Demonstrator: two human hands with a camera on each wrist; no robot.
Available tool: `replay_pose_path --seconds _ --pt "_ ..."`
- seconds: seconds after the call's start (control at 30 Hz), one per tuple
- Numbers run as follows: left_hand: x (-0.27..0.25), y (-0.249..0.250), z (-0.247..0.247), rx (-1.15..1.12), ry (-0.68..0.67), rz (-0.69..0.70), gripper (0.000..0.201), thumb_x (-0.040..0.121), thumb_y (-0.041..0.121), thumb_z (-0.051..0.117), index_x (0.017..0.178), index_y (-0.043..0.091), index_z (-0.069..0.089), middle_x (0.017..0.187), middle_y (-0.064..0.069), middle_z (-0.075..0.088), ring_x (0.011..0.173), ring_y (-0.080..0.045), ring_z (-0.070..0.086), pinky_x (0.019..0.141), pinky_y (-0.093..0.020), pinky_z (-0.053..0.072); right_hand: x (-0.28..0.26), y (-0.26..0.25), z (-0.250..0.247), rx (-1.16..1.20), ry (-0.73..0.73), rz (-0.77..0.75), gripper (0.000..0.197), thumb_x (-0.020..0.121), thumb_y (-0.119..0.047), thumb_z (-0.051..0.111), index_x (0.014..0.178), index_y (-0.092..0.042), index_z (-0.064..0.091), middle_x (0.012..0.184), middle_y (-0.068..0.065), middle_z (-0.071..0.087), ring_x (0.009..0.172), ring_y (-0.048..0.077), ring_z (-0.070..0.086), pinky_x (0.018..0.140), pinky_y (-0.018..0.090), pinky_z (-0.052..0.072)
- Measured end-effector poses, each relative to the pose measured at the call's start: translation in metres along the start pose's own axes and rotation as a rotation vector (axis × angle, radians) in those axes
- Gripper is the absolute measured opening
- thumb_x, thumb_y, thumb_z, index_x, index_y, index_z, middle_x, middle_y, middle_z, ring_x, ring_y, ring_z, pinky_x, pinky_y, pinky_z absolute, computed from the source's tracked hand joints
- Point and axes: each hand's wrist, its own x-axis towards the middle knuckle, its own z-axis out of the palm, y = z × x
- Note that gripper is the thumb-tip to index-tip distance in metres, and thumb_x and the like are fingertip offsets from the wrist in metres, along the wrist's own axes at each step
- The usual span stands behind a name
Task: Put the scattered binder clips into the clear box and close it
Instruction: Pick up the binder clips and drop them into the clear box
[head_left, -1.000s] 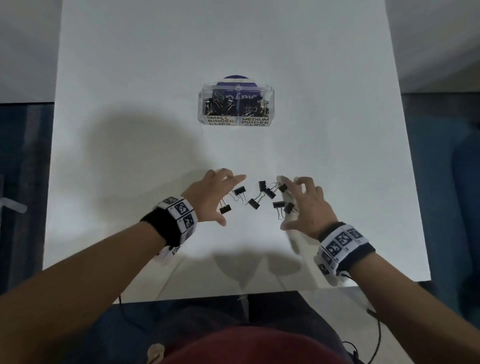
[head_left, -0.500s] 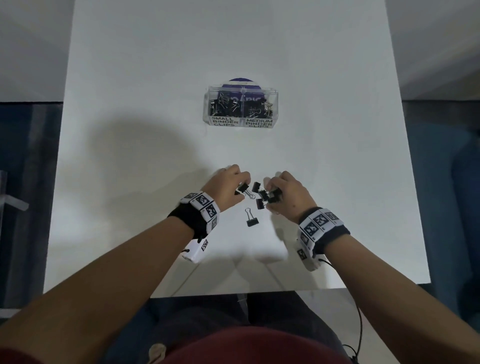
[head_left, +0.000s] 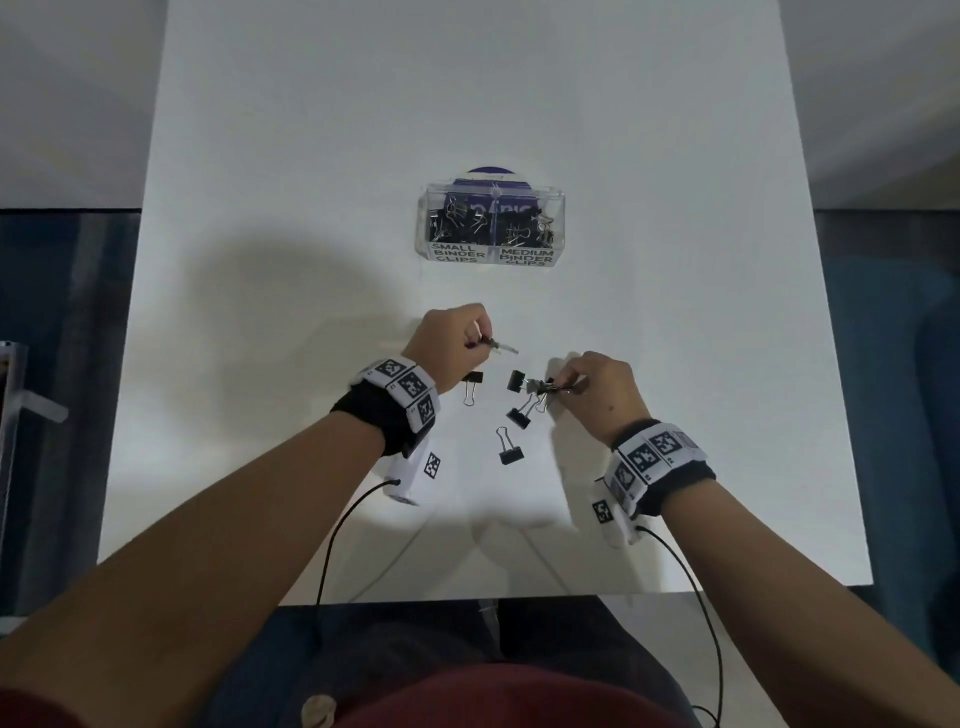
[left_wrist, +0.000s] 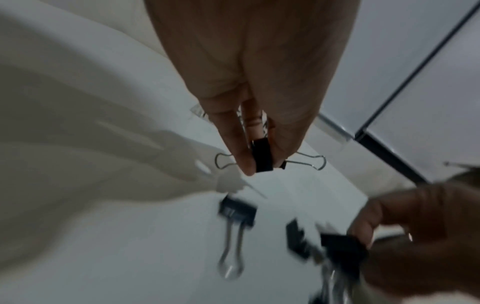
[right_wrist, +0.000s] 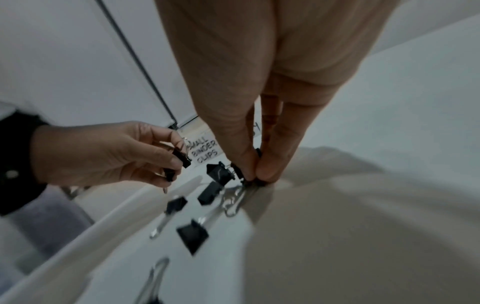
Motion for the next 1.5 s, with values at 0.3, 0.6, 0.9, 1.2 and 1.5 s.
replay_pose_path --seconds 0.3,0.6,0.9,1.2,1.5 --pt "0.088 0.052 -0.032 -0.030 0.189 -0.057 0.011 0.081 0.013 0.069 0.086 0.013 0.059 0.073 0.005 0.058 0.066 -0.012 0.055 0.066 -0.025 0.050 0.054 -0.057 -0.058 0.269 0.232 0.017 0.006 0.078 -0.005 0.070 0.079 -0.011 0.068 0.080 0.003 0.069 0.074 0.020 0.068 0.069 0.025 0.057" --pt "0.119 0.065 -0.032 0.007 0.195 -0.111 0.020 0.075 0.017 0.072 0.093 0.010 0.064 0.089 -0.005 0.067 0.086 -0.021 0.065 0.088 -0.033 0.052 0.123 -0.102 -0.065 -0.038 0.264 -0.018 0.018 0.078 -0.014 0.065 0.096 -0.011 0.068 0.098 0.010 0.069 0.087 0.027 0.065 0.078 0.040 0.056" --pt "-0.013 -0.005 0.001 0.327 -0.143 -0.048 0.029 0.080 0.028 0.069 0.106 0.017 0.062 0.108 -0.005 0.054 0.091 -0.021 0.057 0.081 -0.031 0.047 0.025 -0.020 -0.034 -0.281 -0.238 -0.335 0.042 0.074 0.004 0.057 0.104 -0.024 0.066 0.114 -0.002 0.060 0.099 0.018 0.056 0.086 0.035 0.051" --pt "-0.027 -0.016 0.035 0.187 0.004 -0.135 0.010 0.077 0.010 0.066 0.077 0.007 0.057 0.091 -0.002 0.044 0.074 -0.024 0.054 0.065 -0.024 0.038 -0.001 0.018 0.001 -0.241 -0.032 -0.422 0.019 0.075 0.003 0.064 0.089 -0.010 0.065 0.089 0.006 0.061 0.076 0.030 0.055 0.064 0.043 0.053" --pt "-0.008 -0.006 0.021 -0.237 0.131 -0.360 0.019 0.079 0.000 0.040 0.074 0.016 0.050 0.073 -0.004 0.067 0.063 -0.020 0.055 0.055 -0.023 0.043 -0.015 0.023 -0.015 1.137 -0.017 0.392 0.038 0.071 0.004 0.035 0.095 0.009 0.065 0.076 0.019 0.054 0.073 0.034 0.055 0.078 0.048 0.055"
